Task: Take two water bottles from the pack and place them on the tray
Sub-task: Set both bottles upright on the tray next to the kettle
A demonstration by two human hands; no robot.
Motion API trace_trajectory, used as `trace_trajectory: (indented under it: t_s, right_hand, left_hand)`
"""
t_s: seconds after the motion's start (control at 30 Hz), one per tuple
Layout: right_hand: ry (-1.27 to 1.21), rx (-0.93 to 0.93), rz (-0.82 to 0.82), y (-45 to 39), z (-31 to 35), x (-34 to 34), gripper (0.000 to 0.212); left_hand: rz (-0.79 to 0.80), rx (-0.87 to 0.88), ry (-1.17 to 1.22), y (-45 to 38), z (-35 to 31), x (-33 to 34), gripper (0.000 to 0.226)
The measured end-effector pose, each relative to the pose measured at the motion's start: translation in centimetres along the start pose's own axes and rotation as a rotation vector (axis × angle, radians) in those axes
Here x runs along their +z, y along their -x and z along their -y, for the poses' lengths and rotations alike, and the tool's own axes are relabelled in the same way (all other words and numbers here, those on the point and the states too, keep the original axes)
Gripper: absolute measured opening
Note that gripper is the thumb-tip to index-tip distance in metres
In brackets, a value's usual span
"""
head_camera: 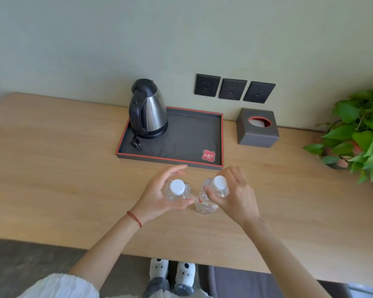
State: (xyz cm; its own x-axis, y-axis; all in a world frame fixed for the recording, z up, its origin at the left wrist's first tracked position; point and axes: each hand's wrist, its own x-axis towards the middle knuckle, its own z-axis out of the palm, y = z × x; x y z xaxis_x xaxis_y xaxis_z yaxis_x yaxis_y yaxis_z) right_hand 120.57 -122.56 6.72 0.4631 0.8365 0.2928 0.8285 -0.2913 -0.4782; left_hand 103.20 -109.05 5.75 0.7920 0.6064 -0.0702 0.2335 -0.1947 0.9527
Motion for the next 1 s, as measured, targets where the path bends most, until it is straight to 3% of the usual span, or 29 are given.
trace_trajectory:
  t_s: [0.1,0.17,0.27,0.5,0.77,1.0]
  right_hand:
    - [0.313,0.072,0.12,-0.9,0.6,-0.8,0.045]
    - [0.35,0.112,0.208,-1.8,1.2,-1.1,0.043]
    - [0.302,0.121,0.263,-4.0,1.7,-1.7,0.04]
    - [0.209,0.033,0.114,-13.9,0.4,-3.6,0.035]
    - [0.308,-0.042,0.38,-26.4,-2.2,-0.4,0.027]
    - [0.373,-0.075,0.415,-31.9,-4.1,1.4,0.021]
  left_hand:
    - [0.035,0.082,-0.18,-1.0,-1.9,-0.4,0.053]
    - [0.029,0.147,-0.399,-1.5,-2.2,-0.5,0.03]
    - [0.027,0.166,-0.505,-1.6,-2.3,-0.5,0.017]
    - [0.08,0.205,-0.575,-2.5,-2.4,-0.7,0.016]
    - [0.117,0.211,-0.572,-2.8,-1.9,-0.8,0.017]
    - [0.146,0.204,-0.598,-3.2,-1.9,-1.1,0.019]
